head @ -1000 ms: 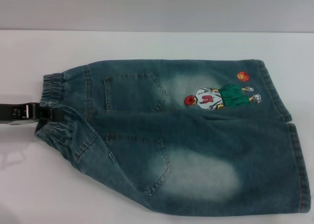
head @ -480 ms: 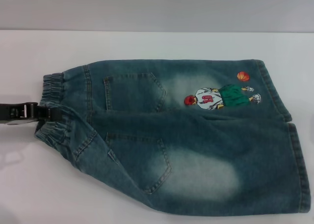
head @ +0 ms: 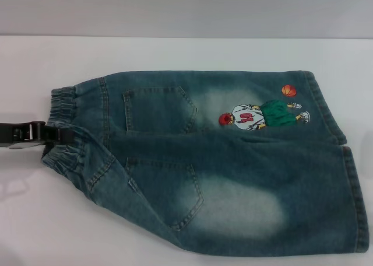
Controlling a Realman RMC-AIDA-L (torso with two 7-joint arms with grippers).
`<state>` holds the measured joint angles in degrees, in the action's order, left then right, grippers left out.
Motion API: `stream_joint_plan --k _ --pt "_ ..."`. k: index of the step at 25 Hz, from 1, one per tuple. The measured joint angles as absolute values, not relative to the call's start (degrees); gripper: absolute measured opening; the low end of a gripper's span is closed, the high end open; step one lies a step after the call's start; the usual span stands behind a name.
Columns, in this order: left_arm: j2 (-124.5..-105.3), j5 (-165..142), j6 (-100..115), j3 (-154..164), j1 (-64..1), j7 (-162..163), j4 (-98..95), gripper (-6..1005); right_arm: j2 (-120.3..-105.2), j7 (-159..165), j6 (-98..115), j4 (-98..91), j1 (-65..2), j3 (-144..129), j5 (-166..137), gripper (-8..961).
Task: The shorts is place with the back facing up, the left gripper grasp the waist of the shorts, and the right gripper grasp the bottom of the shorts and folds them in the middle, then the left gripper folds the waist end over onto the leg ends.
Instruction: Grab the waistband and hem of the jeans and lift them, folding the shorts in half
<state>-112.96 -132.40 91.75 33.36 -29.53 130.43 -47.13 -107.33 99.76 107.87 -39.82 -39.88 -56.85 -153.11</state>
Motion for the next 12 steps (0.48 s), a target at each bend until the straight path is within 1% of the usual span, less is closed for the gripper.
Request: stream_joint_plan --k 7,12 --pt "-113.09 -132.4 91.7 33.5 -29.6 130.8 -47.3 97 -108.17 99.8 107.0 -40.0 -40.4 -58.0 -153.3 717" --pt "-113.1 -132.4 91.7 33.5 -29.6 130.9 -47.2 100 -108.3 99.8 107.0 -40.1 -40.5 -58.0 -153.4 717"
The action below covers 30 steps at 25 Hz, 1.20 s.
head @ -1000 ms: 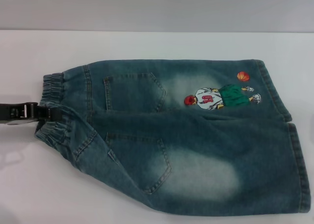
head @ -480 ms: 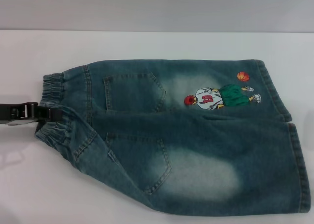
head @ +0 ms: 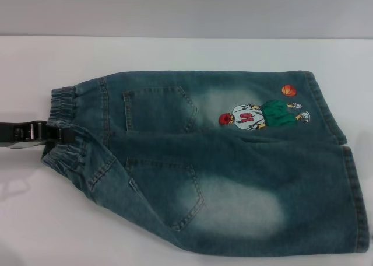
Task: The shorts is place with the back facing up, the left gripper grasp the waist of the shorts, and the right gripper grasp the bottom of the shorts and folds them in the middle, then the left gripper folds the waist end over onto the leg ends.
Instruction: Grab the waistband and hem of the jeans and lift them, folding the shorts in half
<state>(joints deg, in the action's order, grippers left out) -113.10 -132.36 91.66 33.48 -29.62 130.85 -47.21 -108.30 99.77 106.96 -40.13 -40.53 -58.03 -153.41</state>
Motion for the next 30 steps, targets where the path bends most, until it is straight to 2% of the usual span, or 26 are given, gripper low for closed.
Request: stream_joint_plan --k 5,17,22,30 --pt "-113.1 -132.3 91.6 33.5 -29.6 130.9 -47.1 104 -108.92 99.8 106.6 -40.2 -40.9 -58.1 -154.0 718" --pt "-113.19 -132.5 91.3 33.6 -29.9 130.9 -47.1 112 -111.81 99.4 106.1 -42.8 -42.0 -57.8 -155.5 718" --pt "-113.19 -132.6 91.5 33.6 -29.8 130.9 -47.1 115 -113.74 99.2 110.1 -49.1 -41.2 -57.7 -155.3 718" --pt "-113.19 -132.6 91.8 33.7 -29.7 130.9 -47.1 121 -113.93 99.2 110.7 -49.6 -41.5 -57.6 -155.2 717"
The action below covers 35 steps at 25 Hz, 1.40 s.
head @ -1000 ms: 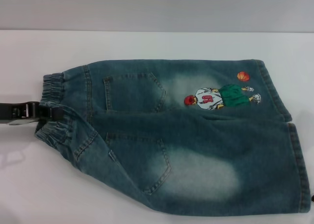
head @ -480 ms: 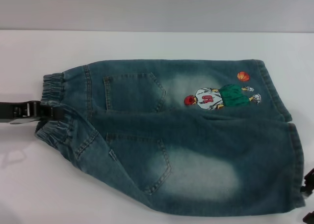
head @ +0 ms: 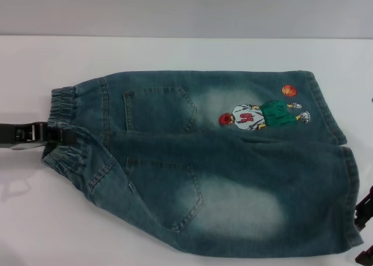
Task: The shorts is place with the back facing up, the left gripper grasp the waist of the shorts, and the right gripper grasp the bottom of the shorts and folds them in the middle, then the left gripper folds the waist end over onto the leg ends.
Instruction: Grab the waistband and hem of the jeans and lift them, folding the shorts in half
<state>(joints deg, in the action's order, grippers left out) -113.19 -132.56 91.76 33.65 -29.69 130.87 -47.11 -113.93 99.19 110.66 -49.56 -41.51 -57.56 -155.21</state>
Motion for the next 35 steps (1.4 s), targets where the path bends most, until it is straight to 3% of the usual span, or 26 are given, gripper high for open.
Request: stream_joint_plan --k 20,22,35 --pt "-112.88 -132.5 91.6 33.7 -30.0 130.9 -47.1 134 -116.21 97.0 109.2 -50.2 -41.4 -57.7 -155.0 687" --pt "-112.88 -132.5 91.6 33.7 -30.0 130.9 -47.1 136 -116.21 97.0 109.2 -50.9 -41.2 -57.8 -155.0 468" --pt "-112.75 -132.3 91.5 33.6 -30.0 130.6 -47.1 144 -116.58 96.9 109.0 -51.1 -40.8 -58.0 -155.0 124"
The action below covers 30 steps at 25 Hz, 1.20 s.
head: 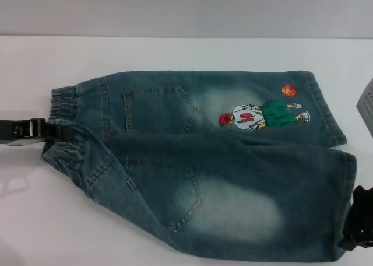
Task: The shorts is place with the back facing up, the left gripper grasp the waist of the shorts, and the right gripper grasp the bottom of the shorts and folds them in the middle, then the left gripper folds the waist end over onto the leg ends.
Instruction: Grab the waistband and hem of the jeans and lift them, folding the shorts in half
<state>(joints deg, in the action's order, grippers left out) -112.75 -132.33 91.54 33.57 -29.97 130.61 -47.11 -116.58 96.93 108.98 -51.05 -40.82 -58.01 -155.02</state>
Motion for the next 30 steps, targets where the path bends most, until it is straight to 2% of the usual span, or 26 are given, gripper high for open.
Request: stream_joint_plan --k 5,11,17,19,26,30 --pt "-112.74 -132.2 91.6 33.3 -30.0 130.5 -47.3 148 -116.72 96.3 108.5 -51.0 -40.2 -57.5 -154.9 14" --pt "-112.74 -131.1 91.5 33.0 -30.1 130.2 -47.6 152 -116.4 93.4 109.1 -53.3 -38.6 -54.3 -149.4 -1" --pt "-112.74 -124.2 91.7 32.9 -29.7 128.7 -47.7 156 -113.64 86.6 111.3 -53.1 -36.9 -41.7 -140.0 -2" --pt "-112.52 -120.3 91.4 32.9 -29.5 128.2 -47.8 157 -113.16 85.2 111.4 -53.2 -36.2 -37.9 -137.7 -2" --pt "-113.04 -111.6 90.2 32.3 -29.2 125.8 -49.5 162 -112.93 82.6 107.2 -53.6 -33.1 -29.3 -128.3 -2" --pt "-113.42 -110.0 88.2 32.3 -29.2 124.9 -49.7 165 -113.8 81.7 99.7 -53.2 -30.2 -27.6 -122.9 -1"
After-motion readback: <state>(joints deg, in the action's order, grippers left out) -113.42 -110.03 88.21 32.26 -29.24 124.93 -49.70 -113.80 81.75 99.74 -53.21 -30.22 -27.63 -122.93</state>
